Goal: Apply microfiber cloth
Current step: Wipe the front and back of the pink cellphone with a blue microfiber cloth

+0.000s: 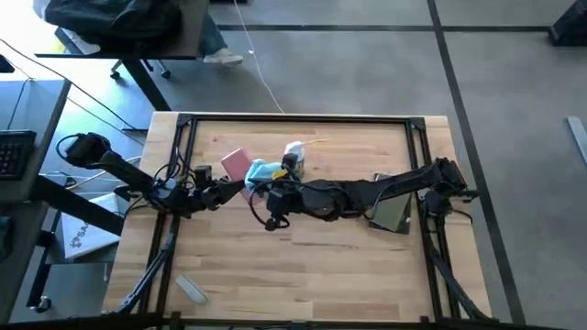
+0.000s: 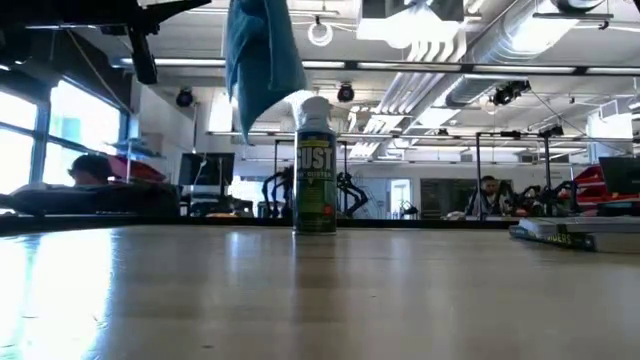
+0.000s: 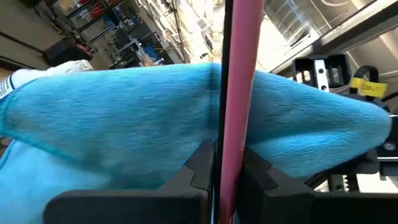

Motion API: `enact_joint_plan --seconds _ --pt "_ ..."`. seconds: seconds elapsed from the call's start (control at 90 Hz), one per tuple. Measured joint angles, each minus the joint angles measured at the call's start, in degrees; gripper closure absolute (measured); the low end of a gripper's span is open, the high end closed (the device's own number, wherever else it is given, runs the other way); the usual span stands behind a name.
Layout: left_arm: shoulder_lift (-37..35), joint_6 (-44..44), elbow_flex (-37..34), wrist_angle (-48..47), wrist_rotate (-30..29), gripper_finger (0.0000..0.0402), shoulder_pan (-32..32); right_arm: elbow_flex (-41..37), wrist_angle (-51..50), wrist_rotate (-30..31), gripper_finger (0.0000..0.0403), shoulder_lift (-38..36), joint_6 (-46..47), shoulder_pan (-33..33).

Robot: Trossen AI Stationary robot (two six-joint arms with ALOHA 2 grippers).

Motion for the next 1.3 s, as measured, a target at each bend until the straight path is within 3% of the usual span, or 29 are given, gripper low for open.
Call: enact_joint_plan --seconds 0.267,0.422,0.689,0.922,1.3 --pt "0.0 0.5 0.0 -0.6 0.0 0.0387 0.0 0.0 0.4 -0.3 0.0403 -1.9 -1.0 2.1" --pt "0.0 0.5 0.0 -0.8 0.2 0.0387 0.0 0.0 0.0 -3.8 0.0403 -2.0 -0.5 2.4" --pt "0.0 1.6 1.4 -0.9 1.3 0.0387 -1.5 0.0 -6.2 -8.2 0.0403 -1.8 7.4 -0.5" --pt "0.1 7.9 5.2 -1.2 0.8 0.0387 -4.8 0.0 -10.4 -8.3 0.0403 1.4 9.6 -2.4" --pt "-0.9 8.0 5.7 -0.4 -0.1 0.0387 -5.5 0.2 -13.2 -7.8 0.0403 2.8 9.6 -1.2"
